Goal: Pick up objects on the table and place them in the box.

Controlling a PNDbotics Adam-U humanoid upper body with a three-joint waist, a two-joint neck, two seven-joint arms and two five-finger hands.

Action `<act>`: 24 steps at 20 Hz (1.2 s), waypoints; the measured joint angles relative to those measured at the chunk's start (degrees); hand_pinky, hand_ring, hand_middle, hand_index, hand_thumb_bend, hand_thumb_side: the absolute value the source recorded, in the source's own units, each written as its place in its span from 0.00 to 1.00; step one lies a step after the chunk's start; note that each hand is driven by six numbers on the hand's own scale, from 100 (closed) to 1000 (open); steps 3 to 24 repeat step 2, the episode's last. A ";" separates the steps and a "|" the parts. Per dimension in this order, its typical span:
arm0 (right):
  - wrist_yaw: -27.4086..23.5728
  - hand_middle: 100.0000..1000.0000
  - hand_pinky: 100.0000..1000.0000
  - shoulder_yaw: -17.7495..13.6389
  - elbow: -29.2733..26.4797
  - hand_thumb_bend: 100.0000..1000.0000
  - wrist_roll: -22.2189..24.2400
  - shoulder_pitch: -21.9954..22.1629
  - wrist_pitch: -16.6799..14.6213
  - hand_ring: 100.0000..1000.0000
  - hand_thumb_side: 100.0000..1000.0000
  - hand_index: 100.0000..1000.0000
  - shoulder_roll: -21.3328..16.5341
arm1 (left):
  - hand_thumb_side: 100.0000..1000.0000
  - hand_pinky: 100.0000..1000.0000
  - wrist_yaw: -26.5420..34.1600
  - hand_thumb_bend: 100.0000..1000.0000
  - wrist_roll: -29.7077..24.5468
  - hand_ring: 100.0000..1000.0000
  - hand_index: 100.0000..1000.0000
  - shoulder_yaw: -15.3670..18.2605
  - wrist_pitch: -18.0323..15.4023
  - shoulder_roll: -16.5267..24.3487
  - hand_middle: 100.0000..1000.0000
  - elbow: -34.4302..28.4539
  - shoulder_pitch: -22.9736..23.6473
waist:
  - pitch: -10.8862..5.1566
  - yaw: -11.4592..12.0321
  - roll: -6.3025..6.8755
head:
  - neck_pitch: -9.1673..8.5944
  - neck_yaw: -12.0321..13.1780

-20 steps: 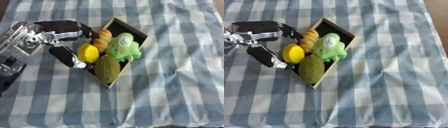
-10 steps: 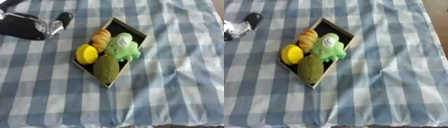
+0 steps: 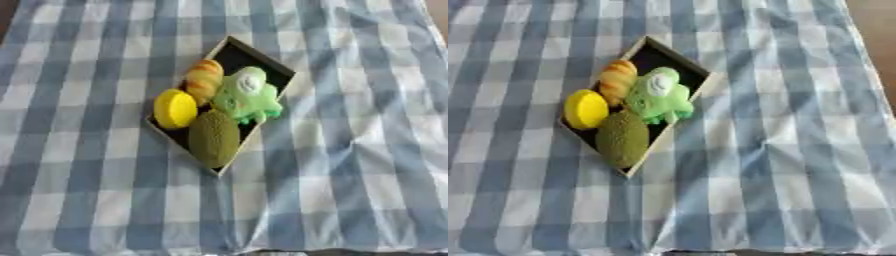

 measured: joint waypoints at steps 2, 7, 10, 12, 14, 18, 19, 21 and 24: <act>-0.58 0.81 0.88 -0.24 0.00 0.00 -0.40 0.44 0.46 0.91 0.51 0.82 0.01 | 0.74 0.77 4.03 0.12 4.12 0.86 0.91 1.67 0.71 -0.03 0.81 1.63 1.04 | -0.46 0.04 -0.11 | -0.28 0.34; -0.58 0.81 0.88 -0.24 0.00 0.00 -0.40 0.44 0.46 0.91 0.51 0.82 0.01 | 0.74 0.77 4.03 0.12 4.12 0.86 0.91 1.67 0.71 -0.03 0.81 1.63 1.04 | -0.46 0.04 -0.11 | -0.28 0.34; -0.58 0.81 0.88 -0.24 0.00 0.00 -0.40 0.44 0.46 0.91 0.51 0.82 0.01 | 0.74 0.77 4.03 0.12 4.12 0.86 0.91 1.67 0.71 -0.03 0.81 1.63 1.04 | -0.46 0.04 -0.11 | -0.28 0.34; -0.58 0.81 0.88 -0.24 0.00 0.00 -0.40 0.44 0.46 0.91 0.51 0.82 0.01 | 0.74 0.77 4.03 0.12 4.12 0.86 0.91 1.67 0.71 -0.03 0.81 1.63 1.04 | -0.46 0.04 -0.11 | -0.28 0.34; -0.58 0.81 0.88 -0.24 0.00 0.00 -0.40 0.44 0.46 0.91 0.51 0.82 0.01 | 0.74 0.77 4.03 0.12 4.12 0.86 0.91 1.67 0.71 -0.03 0.81 1.63 1.04 | -0.46 0.04 -0.11 | -0.28 0.34; -0.58 0.81 0.88 -0.24 0.00 0.00 -0.40 0.44 0.46 0.91 0.51 0.82 0.01 | 0.74 0.77 4.03 0.12 4.12 0.86 0.91 1.67 0.71 -0.03 0.81 1.63 1.04 | -0.46 0.04 -0.11 | -0.28 0.34; -0.58 0.81 0.88 -0.24 0.00 0.00 -0.40 0.44 0.46 0.91 0.51 0.82 0.01 | 0.74 0.77 4.03 0.12 4.12 0.86 0.91 1.67 0.71 -0.03 0.81 1.63 1.04 | -0.46 0.04 -0.11 | -0.28 0.34; -0.58 0.81 0.88 -0.24 0.00 0.00 -0.40 0.44 0.46 0.91 0.51 0.82 0.01 | 0.74 0.77 4.03 0.12 4.12 0.86 0.91 1.67 0.71 -0.03 0.81 1.63 1.04 | -0.46 0.04 -0.11 | -0.28 0.34; -0.58 0.81 0.88 -0.24 0.00 0.00 -0.40 0.44 0.46 0.91 0.51 0.82 0.01 | 0.74 0.77 4.03 0.12 4.12 0.86 0.91 1.67 0.71 -0.03 0.81 1.63 1.04 | -0.46 0.04 -0.11 | -0.28 0.34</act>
